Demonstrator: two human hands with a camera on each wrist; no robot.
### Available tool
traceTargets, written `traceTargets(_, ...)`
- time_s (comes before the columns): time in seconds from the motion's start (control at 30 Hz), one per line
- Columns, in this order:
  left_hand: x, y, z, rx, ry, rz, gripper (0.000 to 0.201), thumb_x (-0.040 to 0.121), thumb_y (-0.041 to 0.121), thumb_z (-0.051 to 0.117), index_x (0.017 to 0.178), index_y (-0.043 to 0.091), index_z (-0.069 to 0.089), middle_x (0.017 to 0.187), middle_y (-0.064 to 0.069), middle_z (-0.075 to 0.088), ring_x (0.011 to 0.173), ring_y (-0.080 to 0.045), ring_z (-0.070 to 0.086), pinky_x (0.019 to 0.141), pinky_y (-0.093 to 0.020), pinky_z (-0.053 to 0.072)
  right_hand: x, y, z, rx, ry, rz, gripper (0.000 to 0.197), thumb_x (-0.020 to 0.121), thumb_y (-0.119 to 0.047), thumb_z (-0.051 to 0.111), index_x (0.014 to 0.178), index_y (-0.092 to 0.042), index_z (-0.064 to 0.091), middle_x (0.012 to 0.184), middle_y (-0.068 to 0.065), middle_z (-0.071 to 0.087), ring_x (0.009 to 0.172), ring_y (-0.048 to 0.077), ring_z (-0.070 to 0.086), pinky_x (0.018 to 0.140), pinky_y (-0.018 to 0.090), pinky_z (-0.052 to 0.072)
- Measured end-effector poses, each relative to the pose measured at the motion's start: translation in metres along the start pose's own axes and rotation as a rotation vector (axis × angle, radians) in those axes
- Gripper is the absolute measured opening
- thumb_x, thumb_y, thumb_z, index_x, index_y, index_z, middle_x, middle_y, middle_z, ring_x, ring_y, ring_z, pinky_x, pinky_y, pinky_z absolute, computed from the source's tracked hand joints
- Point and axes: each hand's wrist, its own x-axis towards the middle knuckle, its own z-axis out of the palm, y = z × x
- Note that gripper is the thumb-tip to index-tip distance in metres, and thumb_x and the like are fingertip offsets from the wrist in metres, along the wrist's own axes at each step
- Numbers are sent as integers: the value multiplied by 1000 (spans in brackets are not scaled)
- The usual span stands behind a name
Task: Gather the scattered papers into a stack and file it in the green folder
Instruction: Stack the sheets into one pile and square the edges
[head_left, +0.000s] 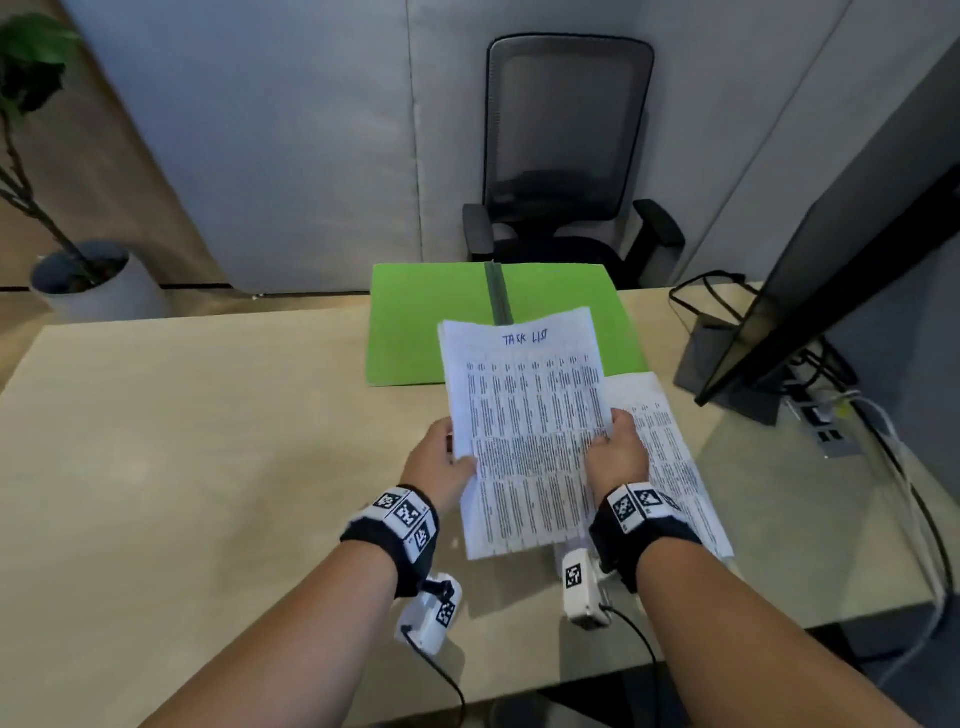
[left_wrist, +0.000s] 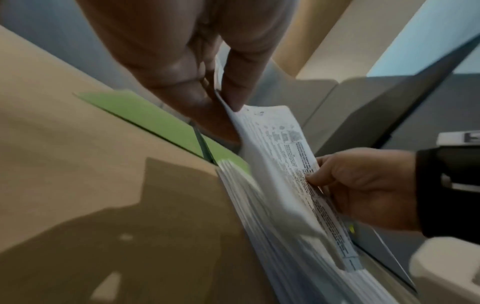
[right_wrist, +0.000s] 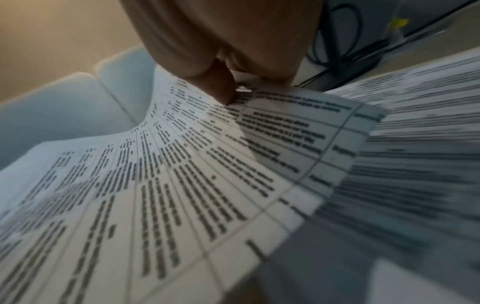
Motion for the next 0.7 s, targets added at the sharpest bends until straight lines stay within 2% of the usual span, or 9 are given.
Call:
traceTargets(0.07, 4, -2, 29, 59, -70, -22, 49, 91, 13, 58, 137, 14, 42, 130, -1, 58, 112, -19, 57, 96, -37, 49, 5, 23, -13, -61, 32, 47, 46, 93, 1, 37, 137, -13, 41, 118, 17, 58, 89, 28, 54, 75, 28, 42)
traceTargets(0.17, 11, -1, 63, 85, -120, -67, 41, 89, 15, 61, 128, 13, 48, 115, -3, 64, 94, -16, 59, 79, -29, 51, 17, 52, -28, -133, 69, 69, 48, 90, 4, 38, 136, -8, 45, 129, 18, 55, 114, 36, 54, 94, 36, 44)
traceTargets(0.23, 15, 0, 81, 90, -147, -97, 37, 89, 13, 61, 124, 13, 51, 102, 0, 66, 85, -16, 61, 69, -24, 50, 32, 68, -38, -182, 61, 79, 47, 87, 4, 40, 132, -6, 48, 124, 19, 56, 112, 38, 55, 93, 38, 46)
traceTargets(0.3, 16, 2, 96, 75, -159, -138, 38, 86, 10, 60, 123, 14, 52, 93, 0, 65, 84, -20, 66, 70, -33, 57, 44, 80, -49, -237, 59, 87, 47, 82, -1, 42, 128, -8, 52, 118, 19, 57, 109, 39, 56, 91, 39, 48)
traceTargets(0.33, 18, 1, 103, 79, -160, -153, 42, 85, 9, 60, 126, 13, 52, 96, -1, 65, 88, -22, 66, 75, -37, 58, 50, 86, -53, -286, 53, 94, 48, 81, -4, 42, 127, -10, 52, 118, 18, 55, 110, 39, 54, 93, 40, 47)
traceTargets(0.4, 20, 3, 113, 141, -165, -134, 50, 84, 8, 61, 132, 8, 49, 112, -6, 63, 94, -19, 60, 83, -29, 53, 57, 95, -59, -434, 31, 128, 49, 83, -6, 44, 131, -15, 47, 124, 16, 45, 116, 39, 44, 99, 43, 40)
traceTargets(0.47, 21, 8, 117, 164, -185, -109, 45, 86, 6, 57, 130, 5, 49, 122, -11, 61, 91, -17, 55, 78, -22, 46, 63, 102, -61, -502, 4, 179, 48, 84, -9, 45, 132, -17, 40, 131, 14, 35, 120, 37, 36, 102, 46, 34)
traceTargets(0.57, 23, 13, 119, 80, -204, -140, 35, 88, 5, 48, 121, 14, 51, 119, -8, 63, 92, -26, 59, 75, -32, 51, 72, 107, -55, -491, -68, 235, 49, 88, -13, 46, 135, -11, 34, 137, 17, 34, 125, 37, 36, 105, 44, 34)
traceTargets(0.7, 23, 11, 118, 10, -232, -174, 40, 91, 6, 45, 129, 16, 49, 125, -2, 59, 95, -17, 56, 72, -24, 46, 74, 103, -43, -530, -135, 235, 56, 91, -18, 46, 143, -9, 29, 138, 19, 36, 125, 36, 39, 103, 43, 37)
